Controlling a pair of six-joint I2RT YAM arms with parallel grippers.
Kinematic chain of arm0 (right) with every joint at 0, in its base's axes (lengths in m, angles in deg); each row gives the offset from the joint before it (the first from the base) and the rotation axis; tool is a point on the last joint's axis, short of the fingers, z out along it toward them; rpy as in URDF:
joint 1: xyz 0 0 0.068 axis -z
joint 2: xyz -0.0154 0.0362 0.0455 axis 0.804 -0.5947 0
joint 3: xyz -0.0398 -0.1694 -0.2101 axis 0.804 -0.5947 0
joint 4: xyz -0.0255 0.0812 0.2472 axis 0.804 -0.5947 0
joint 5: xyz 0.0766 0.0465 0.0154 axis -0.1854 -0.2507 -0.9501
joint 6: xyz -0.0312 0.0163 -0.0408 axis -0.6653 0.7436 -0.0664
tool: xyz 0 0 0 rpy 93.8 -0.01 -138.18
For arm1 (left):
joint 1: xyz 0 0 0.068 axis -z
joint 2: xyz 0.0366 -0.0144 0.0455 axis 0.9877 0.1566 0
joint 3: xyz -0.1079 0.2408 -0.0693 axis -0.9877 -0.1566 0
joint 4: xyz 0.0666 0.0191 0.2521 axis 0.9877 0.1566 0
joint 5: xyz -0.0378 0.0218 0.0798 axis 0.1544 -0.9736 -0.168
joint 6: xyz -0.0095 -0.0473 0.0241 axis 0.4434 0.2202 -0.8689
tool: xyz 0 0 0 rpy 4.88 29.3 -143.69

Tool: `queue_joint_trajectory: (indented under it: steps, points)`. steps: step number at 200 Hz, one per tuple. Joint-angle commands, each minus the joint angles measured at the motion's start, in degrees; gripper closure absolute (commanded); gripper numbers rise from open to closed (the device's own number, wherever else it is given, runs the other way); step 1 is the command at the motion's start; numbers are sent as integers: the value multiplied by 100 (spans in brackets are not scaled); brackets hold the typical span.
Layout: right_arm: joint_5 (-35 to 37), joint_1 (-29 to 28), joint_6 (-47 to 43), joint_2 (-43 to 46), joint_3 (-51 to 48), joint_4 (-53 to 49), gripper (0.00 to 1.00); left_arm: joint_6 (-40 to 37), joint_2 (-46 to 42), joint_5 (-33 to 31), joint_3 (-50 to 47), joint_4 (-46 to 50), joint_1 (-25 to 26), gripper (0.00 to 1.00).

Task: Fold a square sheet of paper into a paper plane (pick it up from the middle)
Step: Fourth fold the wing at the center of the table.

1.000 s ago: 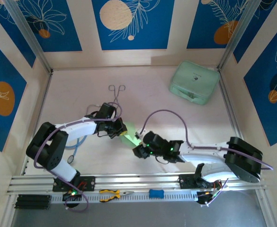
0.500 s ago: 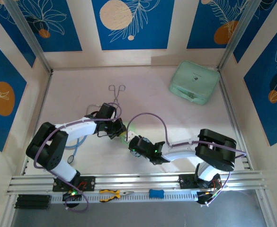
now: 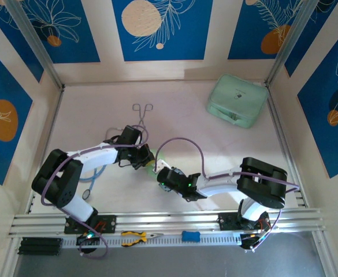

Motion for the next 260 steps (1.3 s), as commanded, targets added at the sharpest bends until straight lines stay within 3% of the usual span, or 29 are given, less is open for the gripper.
queue_joint_trajectory:
  steps: [1,82,123,148,174,197,260]
  points:
    - [71,-1,233,-69,86,-18,77,-60,-132,-85,146,210,-29,92]
    - [115,49,316,-228,199,55,75,-74,-129,-80,167,229,-34,92]
    - [28,88,422,-176,146,48,81,-138,-131,-124,208,319,-31,90]
    - [-158,155,583,-135,116,48,84,-297,-178,-265,327,539,-34,79]
    - [-504,265,916,-161,59,147,85,-606,-334,-577,523,948,-31,54]
    - [-802,370,1235,-227,-19,376,86,-846,-485,-864,663,1266,-29,44]
    - [-1584,695,1938,-302,-287,933,85,-841,-764,-1140,522,1284,-38,43]
